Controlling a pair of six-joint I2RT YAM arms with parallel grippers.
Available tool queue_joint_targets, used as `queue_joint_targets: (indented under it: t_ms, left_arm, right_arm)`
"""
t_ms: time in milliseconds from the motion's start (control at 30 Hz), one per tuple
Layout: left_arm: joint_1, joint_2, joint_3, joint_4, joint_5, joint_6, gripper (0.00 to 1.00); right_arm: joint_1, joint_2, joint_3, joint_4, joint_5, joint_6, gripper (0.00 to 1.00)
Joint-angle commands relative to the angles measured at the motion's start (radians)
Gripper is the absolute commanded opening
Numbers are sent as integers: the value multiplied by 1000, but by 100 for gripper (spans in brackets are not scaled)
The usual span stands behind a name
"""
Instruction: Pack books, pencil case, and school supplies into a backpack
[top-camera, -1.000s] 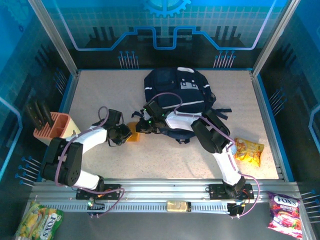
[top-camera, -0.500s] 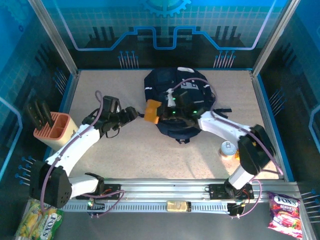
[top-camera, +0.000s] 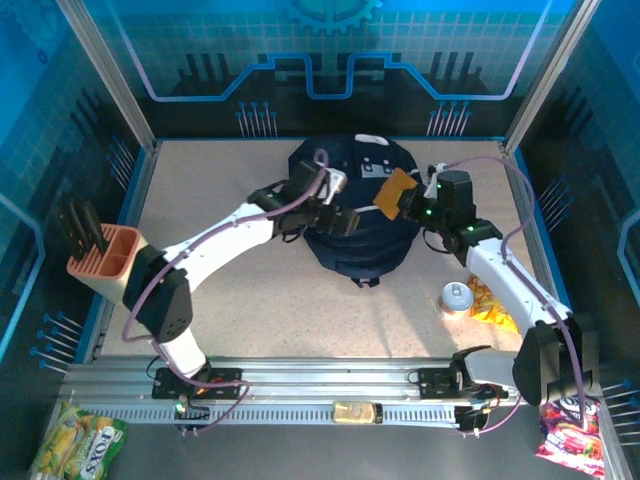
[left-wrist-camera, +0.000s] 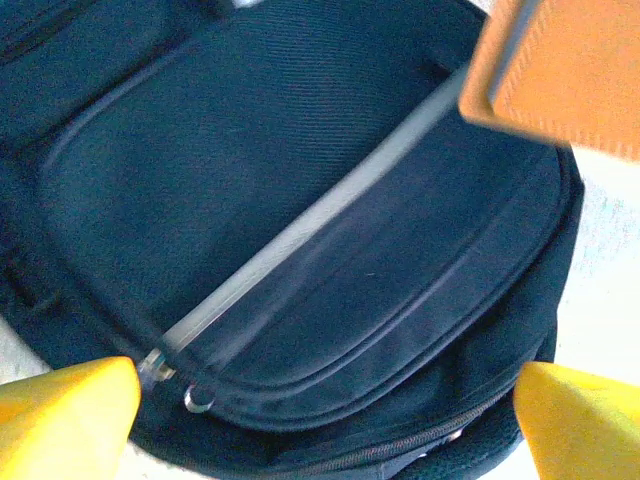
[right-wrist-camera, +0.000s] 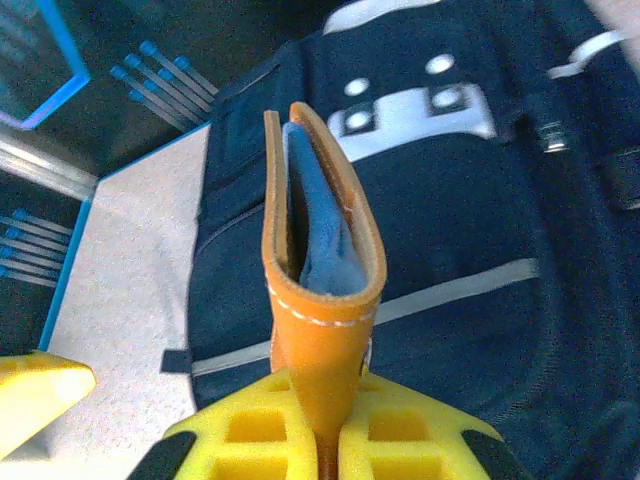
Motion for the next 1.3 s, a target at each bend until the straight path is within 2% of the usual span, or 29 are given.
queue_joint_targets:
  t_ms: [0, 133, 367, 500, 633, 700, 833, 933, 1267]
  left_arm:
    - [-17, 68, 107, -113, 23, 265, 94]
    - [-38, 141, 180, -165, 121, 371, 89]
    - [-47, 296, 353, -276, 129, 468, 73]
    - [-46, 356, 413, -301, 186, 513, 71]
    - [-46, 410, 463, -304, 143, 526, 70]
    - [-46, 436, 491, -313, 121, 529, 64]
    - [-42, 476, 557, -320, 73, 509, 42]
    - [-34, 473, 582, -318, 95, 483, 29]
    - [5, 440, 603, -311, 208, 392, 7]
  right_arm:
    - [-58, -64, -23, -63, 11, -10, 9]
    - [-125, -103, -44, -82, 14, -2, 9]
    - [-177, -120, -80, -69, 6, 25, 9]
    - [-193, -96, -73, -66, -4, 34, 9]
    - [-201, -74, -62, -59, -12, 41, 10]
    - [-203, -68, -63, -52, -19, 44, 11]
    - [-212, -67, -64, -49, -22, 48, 11]
    - [-221, -78, -69, -52, -27, 50, 12]
    - [-238, -133, -103, -61, -34, 76, 13]
